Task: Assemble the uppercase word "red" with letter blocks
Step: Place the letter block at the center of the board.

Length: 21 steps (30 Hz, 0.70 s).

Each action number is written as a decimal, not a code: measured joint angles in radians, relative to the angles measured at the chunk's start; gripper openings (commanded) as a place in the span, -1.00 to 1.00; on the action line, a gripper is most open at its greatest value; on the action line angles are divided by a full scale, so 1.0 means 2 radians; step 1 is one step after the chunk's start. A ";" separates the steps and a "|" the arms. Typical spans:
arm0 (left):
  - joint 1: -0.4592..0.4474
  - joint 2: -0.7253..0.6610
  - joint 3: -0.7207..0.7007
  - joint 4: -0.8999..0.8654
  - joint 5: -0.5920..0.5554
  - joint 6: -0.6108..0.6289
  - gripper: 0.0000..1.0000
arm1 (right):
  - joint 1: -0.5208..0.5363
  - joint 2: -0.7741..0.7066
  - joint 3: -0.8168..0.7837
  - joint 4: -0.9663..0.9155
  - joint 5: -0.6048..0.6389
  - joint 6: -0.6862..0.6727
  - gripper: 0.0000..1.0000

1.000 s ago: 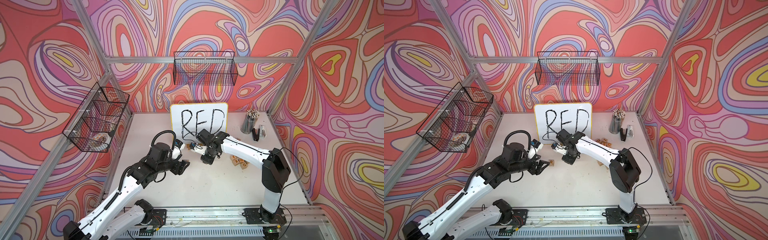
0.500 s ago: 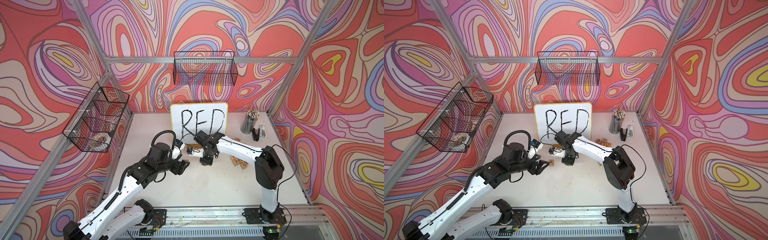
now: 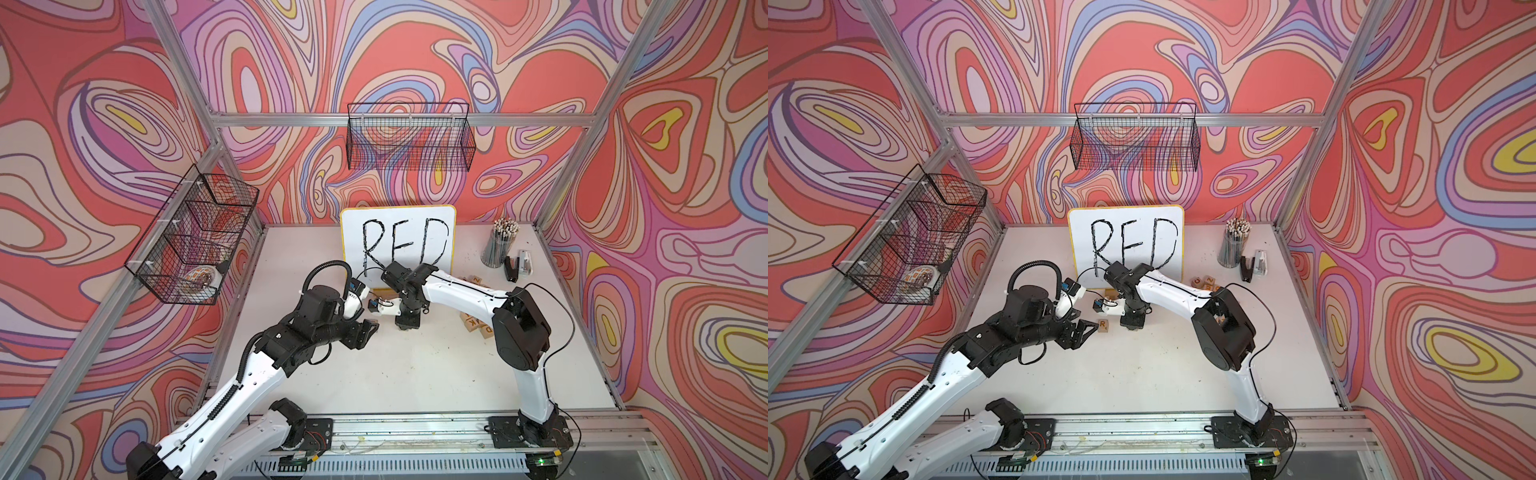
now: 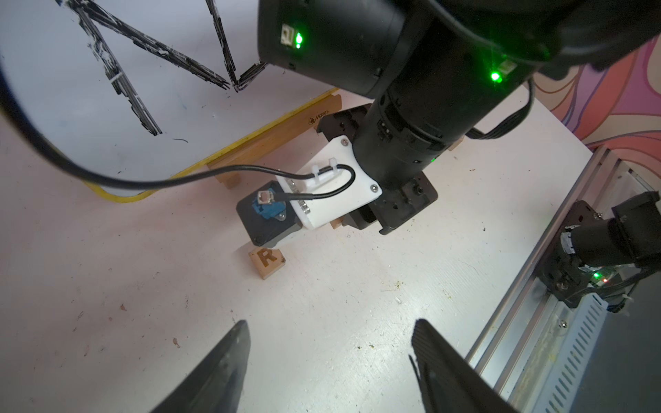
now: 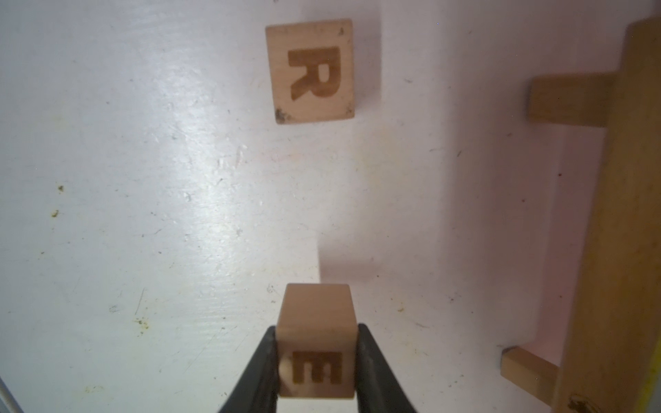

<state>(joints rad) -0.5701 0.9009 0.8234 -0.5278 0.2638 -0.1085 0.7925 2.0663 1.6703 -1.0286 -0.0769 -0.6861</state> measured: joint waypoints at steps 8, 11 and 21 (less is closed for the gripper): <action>0.000 0.000 0.000 0.000 -0.002 0.000 0.49 | 0.000 0.007 0.002 0.005 0.000 -0.013 -0.61; 0.000 0.000 0.000 0.000 -0.002 0.000 0.49 | 0.000 0.010 0.005 0.005 -0.001 -0.016 -0.61; 0.000 0.003 0.000 0.000 -0.002 0.000 0.49 | 0.000 0.021 0.006 0.012 -0.005 -0.027 -0.60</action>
<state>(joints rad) -0.5701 0.9066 0.8234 -0.5278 0.2607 -0.1085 0.7925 2.1075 1.6833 -1.0039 -0.0868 -0.7403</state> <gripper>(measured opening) 0.746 0.330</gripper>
